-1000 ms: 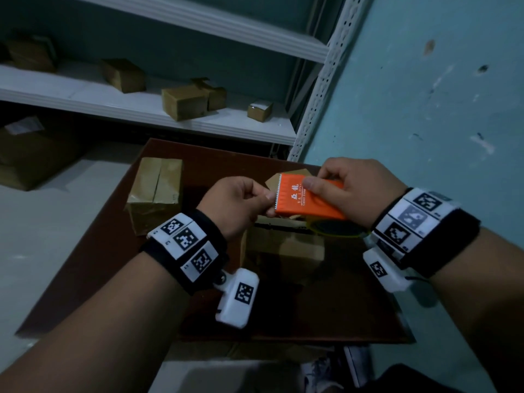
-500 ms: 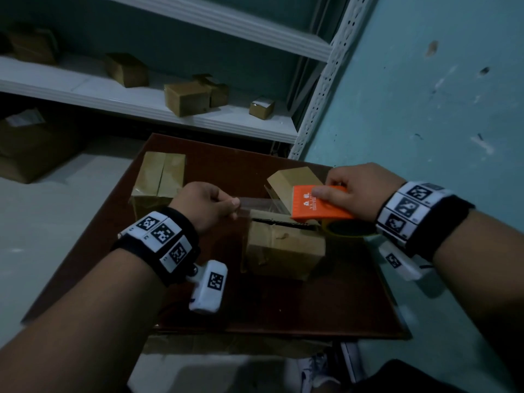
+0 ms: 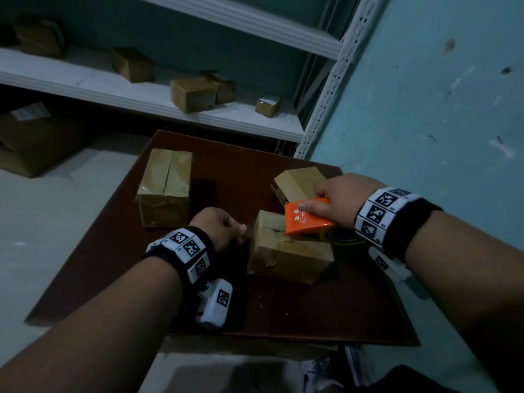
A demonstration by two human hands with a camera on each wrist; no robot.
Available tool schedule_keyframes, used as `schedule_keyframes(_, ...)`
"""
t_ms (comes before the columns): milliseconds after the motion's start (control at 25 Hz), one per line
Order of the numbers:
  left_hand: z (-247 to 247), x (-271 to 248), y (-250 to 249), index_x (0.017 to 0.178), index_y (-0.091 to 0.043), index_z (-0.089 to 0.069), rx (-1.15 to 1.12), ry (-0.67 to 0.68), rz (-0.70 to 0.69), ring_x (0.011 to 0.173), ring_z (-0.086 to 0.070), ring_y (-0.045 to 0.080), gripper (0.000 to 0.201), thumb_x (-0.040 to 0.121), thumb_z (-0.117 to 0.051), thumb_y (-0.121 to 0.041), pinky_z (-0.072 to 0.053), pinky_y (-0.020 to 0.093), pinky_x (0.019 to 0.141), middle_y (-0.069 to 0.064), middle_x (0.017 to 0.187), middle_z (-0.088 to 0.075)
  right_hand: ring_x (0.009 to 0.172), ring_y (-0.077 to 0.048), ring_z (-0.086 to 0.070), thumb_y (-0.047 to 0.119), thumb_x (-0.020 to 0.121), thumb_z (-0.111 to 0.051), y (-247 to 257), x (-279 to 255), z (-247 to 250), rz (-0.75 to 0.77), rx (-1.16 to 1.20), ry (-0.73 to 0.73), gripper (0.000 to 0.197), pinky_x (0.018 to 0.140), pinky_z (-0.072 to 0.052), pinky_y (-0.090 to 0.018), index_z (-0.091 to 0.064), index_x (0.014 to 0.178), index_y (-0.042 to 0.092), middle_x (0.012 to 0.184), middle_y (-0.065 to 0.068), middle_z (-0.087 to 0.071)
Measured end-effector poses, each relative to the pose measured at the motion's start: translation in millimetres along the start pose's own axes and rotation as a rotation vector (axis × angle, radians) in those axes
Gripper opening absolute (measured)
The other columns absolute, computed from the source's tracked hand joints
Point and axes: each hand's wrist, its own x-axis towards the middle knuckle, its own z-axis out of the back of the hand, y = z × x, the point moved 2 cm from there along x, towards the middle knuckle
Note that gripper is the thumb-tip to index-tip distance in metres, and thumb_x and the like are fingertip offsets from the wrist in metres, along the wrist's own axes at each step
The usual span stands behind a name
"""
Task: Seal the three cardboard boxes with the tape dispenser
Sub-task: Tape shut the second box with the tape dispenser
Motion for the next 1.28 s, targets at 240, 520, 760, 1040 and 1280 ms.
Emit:
schedule_keyframes(240, -12.2, 5.9, -2.4, 0.098, -0.009, -0.077, 0.152, 0.096, 0.144, 0.084, -0.078, 0.025, 0.045, 0.093, -0.072, -0.054, -0.063, 0.043, 0.082, 0.007, 0.086, -0.080, 0.079, -0.015, -0.062, 0.087, 0.091, -0.035, 5.4, 1.5, -2.3, 0.016, -0.031, -0.001, 0.060, 0.066, -0.050, -0.033, -0.059, 0.093, 0.032, 0.085, 0.005, -0.065)
schedule_keyframes(520, -12.4, -1.6, -23.5, 0.107, -0.033, -0.062, -0.290, -0.251, -0.058, 0.094, -0.065, 0.016, 0.023, 0.098, -0.062, -0.054, -0.057, 0.041, 0.080, -0.007, 0.105, -0.066, 0.080, -0.016, -0.062, 0.088, 0.089, -0.036, 10.8, 3.7, -2.4, 0.013, -0.052, -0.009, 0.061, 0.070, -0.053, -0.034, -0.059, 0.093, 0.032, 0.086, 0.005, -0.065)
schedule_keyframes(760, -59.9, -4.6, -40.2, 0.129, -0.036, -0.056, -0.425, -0.019, -0.079, 0.097, -0.061, 0.012, 0.035, 0.107, -0.038, -0.057, -0.054, 0.038, 0.081, -0.008, 0.116, -0.061, 0.075, -0.014, -0.060, 0.089, 0.089, -0.034, 13.1, 6.2, -3.7, 0.050, -0.080, -0.044, 0.058, 0.064, -0.048, -0.033, -0.051, 0.083, 0.033, 0.080, 0.006, -0.062)
schedule_keyframes(1040, -62.6, 4.4, -44.7, 0.117, -0.026, -0.054, -0.200, -0.117, -0.031, 0.086, -0.062, 0.015, 0.021, 0.105, -0.055, -0.044, -0.051, 0.034, 0.063, -0.004, 0.104, -0.062, 0.081, -0.018, -0.060, 0.082, 0.095, -0.032, -8.6, 0.4, -4.7, 0.072, -0.071, 0.027, 0.052, 0.072, -0.049, -0.036, -0.053, 0.092, 0.033, 0.087, 0.002, -0.062)
schedule_keyframes(1280, -59.9, 1.9, -43.6, 0.119, -0.027, -0.053, -0.219, -0.033, 0.014, 0.093, -0.065, 0.021, 0.038, 0.096, -0.067, -0.054, -0.062, 0.044, 0.078, -0.002, 0.110, -0.060, 0.081, -0.015, -0.059, 0.082, 0.094, -0.033, -53.8, -14.3, -18.4, 0.031, -0.071, 0.050, 0.054, 0.072, -0.045, -0.035, -0.054, 0.093, 0.033, 0.086, 0.006, -0.061)
